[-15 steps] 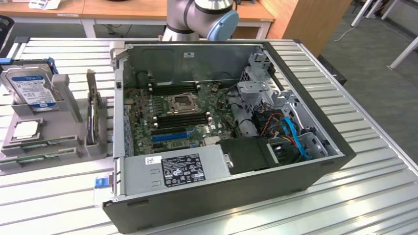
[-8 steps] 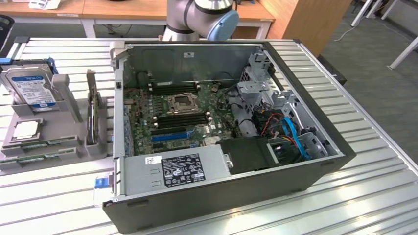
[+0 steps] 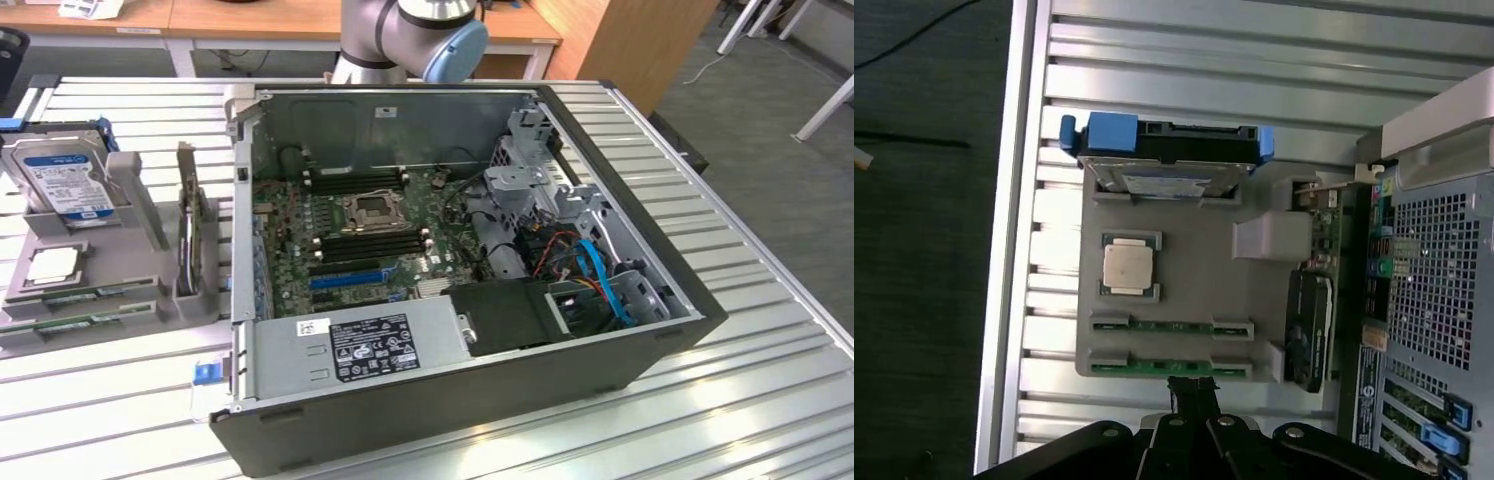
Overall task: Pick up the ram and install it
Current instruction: 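Pick up the ram and move it above insertion slot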
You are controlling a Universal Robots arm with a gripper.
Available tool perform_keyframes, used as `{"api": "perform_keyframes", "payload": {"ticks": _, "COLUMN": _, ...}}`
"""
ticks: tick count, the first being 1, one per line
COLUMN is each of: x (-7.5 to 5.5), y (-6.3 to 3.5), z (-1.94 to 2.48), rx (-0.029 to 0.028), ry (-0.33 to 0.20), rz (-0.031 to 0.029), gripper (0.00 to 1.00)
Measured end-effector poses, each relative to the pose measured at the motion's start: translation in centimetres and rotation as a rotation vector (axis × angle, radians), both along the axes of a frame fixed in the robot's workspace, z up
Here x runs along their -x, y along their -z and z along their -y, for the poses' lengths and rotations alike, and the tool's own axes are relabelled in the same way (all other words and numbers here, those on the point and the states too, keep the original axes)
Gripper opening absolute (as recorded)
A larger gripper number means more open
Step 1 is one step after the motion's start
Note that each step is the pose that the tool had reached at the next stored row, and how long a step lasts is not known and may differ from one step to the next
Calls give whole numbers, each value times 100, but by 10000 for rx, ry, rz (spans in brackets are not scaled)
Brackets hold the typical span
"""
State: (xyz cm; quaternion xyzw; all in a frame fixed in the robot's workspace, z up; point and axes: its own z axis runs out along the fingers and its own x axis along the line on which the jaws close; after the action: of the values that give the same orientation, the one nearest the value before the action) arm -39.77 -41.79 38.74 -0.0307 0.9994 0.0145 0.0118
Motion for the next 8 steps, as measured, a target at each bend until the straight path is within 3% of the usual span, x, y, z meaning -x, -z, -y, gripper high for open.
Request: {"api": "perform_keyframes", "payload": {"ticks": 8, "x": 0, "y": 1, "z": 0, "rx": 0, "ry": -1001, "rz": 1, "gripper": 10}}
